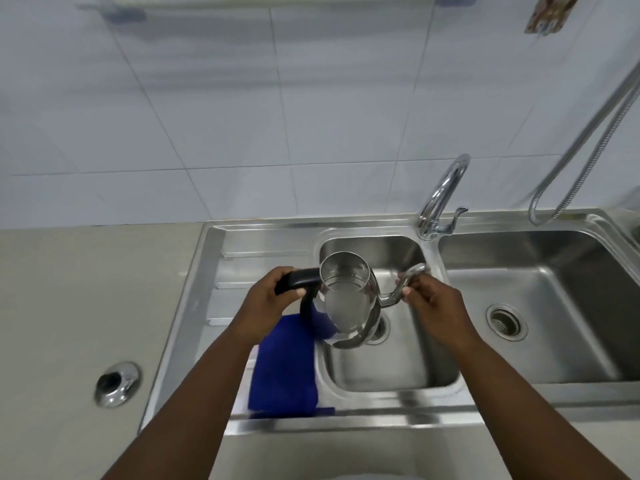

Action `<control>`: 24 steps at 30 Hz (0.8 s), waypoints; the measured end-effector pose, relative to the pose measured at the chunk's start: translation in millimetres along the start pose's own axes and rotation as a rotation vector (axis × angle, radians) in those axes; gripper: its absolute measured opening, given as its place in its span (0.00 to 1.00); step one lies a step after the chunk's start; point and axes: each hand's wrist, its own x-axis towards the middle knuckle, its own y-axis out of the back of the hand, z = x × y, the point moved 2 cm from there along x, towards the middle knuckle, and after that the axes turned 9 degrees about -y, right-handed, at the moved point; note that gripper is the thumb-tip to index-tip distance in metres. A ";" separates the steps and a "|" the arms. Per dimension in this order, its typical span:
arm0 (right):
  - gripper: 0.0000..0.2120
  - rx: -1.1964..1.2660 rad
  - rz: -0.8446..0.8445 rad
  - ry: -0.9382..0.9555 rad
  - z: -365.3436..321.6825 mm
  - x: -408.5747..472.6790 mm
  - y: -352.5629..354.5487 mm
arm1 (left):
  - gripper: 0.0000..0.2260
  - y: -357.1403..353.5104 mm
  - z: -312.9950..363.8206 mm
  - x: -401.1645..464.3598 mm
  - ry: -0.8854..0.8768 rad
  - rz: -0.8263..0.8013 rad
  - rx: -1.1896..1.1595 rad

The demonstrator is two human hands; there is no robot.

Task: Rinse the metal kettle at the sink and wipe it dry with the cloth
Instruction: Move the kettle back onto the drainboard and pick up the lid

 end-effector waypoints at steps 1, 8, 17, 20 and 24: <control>0.09 0.014 -0.020 0.004 -7.6 -6.8 -8.1 | 0.12 12.3 0.0 -7.1 0.001 0.006 -0.005; 0.12 0.037 -0.124 0.040 -51.9 -37.2 -86.3 | 0.14 108.9 -13.6 -52.0 -0.001 0.063 0.022; 0.09 -0.074 -0.186 0.072 -95.3 -63.5 -177.1 | 0.16 196.6 -50.2 -87.7 0.067 0.069 -0.036; 0.10 -0.092 -0.207 0.041 -97.7 -70.1 -194.9 | 0.17 211.5 -63.2 -91.3 0.081 0.056 -0.036; 0.10 -0.123 -0.215 0.012 -91.3 -77.7 -208.3 | 0.18 218.4 -78.7 -96.4 0.093 0.029 -0.076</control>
